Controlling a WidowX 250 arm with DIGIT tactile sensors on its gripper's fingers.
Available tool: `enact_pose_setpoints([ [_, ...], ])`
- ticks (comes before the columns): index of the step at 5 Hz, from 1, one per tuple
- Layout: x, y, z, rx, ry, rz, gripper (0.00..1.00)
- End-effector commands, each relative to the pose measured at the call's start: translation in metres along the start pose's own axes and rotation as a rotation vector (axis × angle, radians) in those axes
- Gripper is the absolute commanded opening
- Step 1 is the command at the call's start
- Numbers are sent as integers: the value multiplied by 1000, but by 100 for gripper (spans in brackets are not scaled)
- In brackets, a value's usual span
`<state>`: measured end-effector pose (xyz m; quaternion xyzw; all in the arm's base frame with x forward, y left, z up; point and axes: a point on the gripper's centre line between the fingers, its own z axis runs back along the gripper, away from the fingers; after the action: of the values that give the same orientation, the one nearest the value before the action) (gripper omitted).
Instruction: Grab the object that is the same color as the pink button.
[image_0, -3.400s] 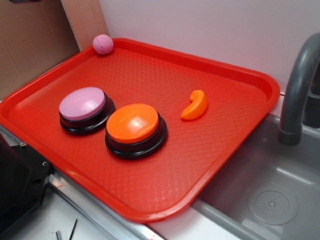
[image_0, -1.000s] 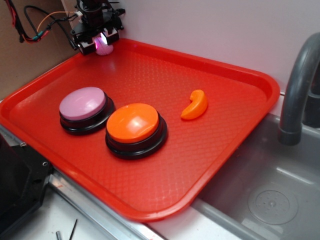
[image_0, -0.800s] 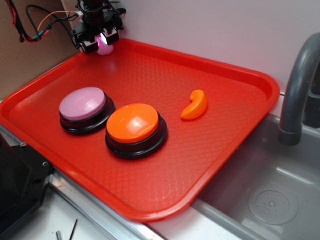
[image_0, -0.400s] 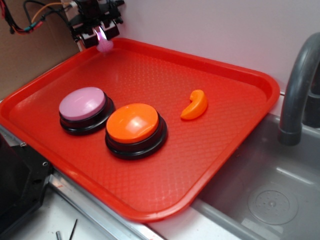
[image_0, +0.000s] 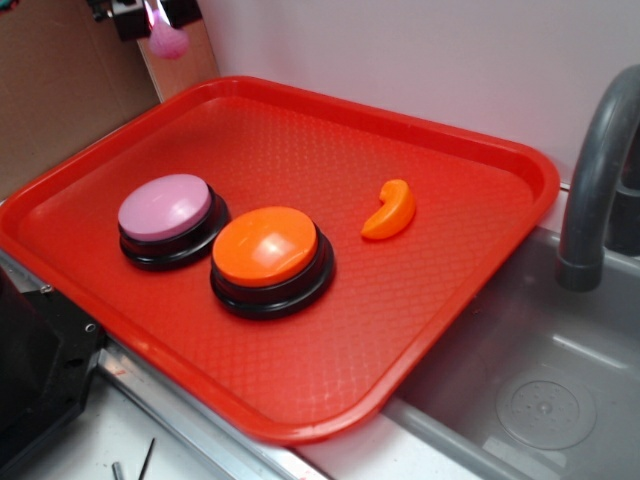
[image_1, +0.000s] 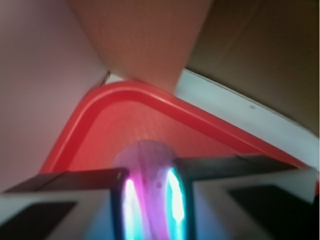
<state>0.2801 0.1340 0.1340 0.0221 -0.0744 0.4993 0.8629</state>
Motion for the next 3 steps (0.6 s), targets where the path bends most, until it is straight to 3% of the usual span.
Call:
enact_pose_setpoints([
  [1,-34,3,91,-64,0,-340,0],
  [2,-58,-2,102,-55,38,-490,0],
  [3,-74,1,104,-94,61,-545,0],
])
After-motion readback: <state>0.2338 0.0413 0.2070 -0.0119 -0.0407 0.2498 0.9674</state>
